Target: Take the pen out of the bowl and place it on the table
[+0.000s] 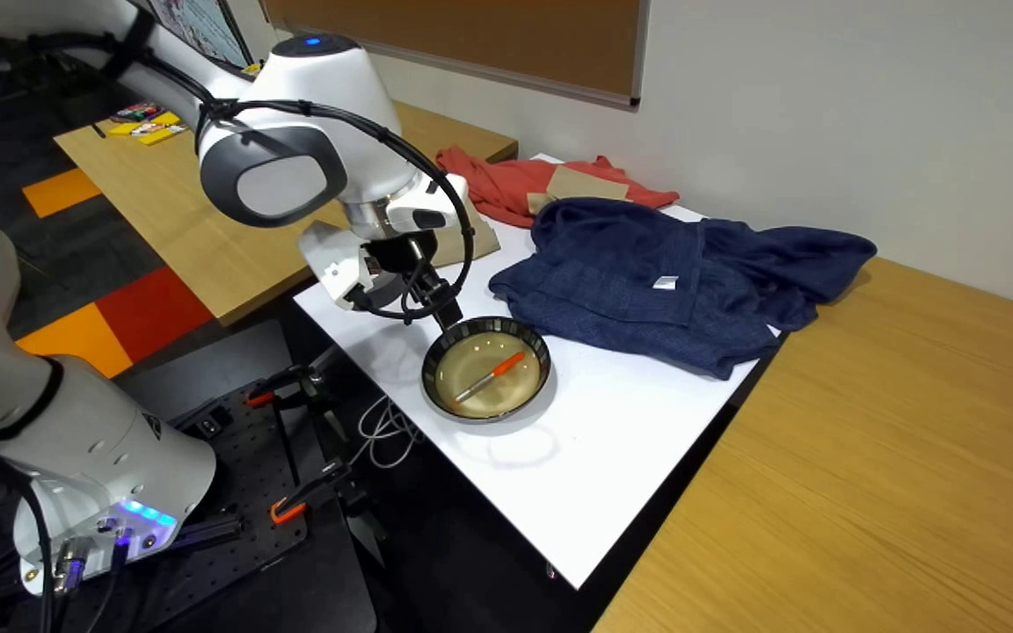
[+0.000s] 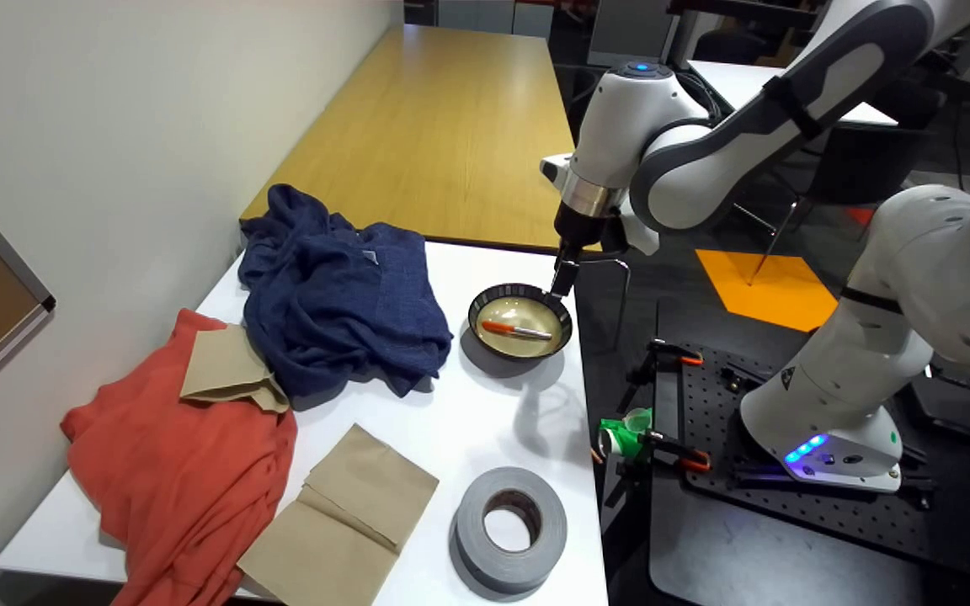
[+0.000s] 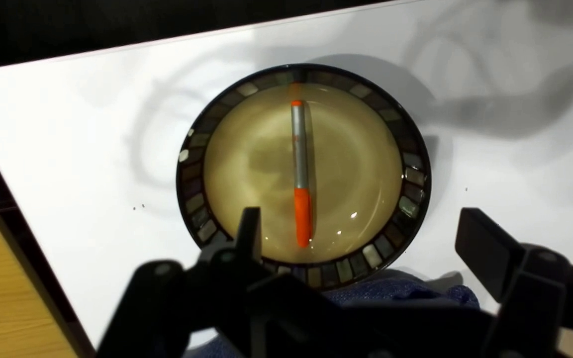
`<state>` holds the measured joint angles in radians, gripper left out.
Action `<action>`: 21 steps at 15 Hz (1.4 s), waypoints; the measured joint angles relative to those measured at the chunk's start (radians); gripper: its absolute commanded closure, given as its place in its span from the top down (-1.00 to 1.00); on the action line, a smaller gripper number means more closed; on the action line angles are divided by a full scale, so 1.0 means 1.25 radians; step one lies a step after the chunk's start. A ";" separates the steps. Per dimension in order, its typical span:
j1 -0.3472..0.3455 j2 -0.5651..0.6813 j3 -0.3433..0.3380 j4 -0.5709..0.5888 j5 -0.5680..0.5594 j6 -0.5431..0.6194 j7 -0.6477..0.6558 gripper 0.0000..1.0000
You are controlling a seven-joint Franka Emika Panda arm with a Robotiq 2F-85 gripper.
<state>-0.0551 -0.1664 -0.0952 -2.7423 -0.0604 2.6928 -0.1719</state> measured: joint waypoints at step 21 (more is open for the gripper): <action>-0.013 0.366 -0.003 0.214 -0.119 0.066 0.034 1.00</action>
<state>-0.0712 0.2911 -0.0992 -2.4752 -0.2092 2.7749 -0.1297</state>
